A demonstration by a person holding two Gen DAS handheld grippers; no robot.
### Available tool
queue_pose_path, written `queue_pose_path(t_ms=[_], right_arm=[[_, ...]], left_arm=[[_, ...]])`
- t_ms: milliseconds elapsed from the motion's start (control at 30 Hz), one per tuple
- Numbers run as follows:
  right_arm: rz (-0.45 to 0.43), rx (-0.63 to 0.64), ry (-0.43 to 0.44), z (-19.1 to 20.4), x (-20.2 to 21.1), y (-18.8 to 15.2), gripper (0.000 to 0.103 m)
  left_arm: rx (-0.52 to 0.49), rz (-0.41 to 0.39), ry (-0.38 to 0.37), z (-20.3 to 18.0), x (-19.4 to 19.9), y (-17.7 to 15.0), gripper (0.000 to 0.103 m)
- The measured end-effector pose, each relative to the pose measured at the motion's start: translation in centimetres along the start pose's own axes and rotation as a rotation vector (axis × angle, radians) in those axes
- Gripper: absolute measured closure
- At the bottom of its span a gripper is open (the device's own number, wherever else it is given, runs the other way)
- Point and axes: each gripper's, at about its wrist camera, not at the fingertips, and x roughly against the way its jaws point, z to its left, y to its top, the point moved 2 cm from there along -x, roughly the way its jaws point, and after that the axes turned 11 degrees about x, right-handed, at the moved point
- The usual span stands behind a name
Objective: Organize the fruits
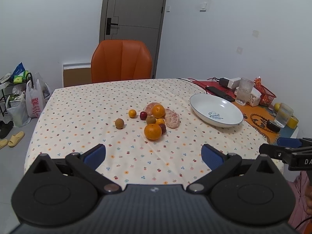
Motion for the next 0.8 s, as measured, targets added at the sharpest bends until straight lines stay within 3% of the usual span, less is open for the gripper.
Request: queue_pose_path(t_ms=[800], right_arm=[[0.003, 0.014, -0.035, -0.26, -0.21, -0.14, 0.0]], left_arm=[[0.001, -0.01, 0.0, 0.17, 0.28, 0.21, 0.0]])
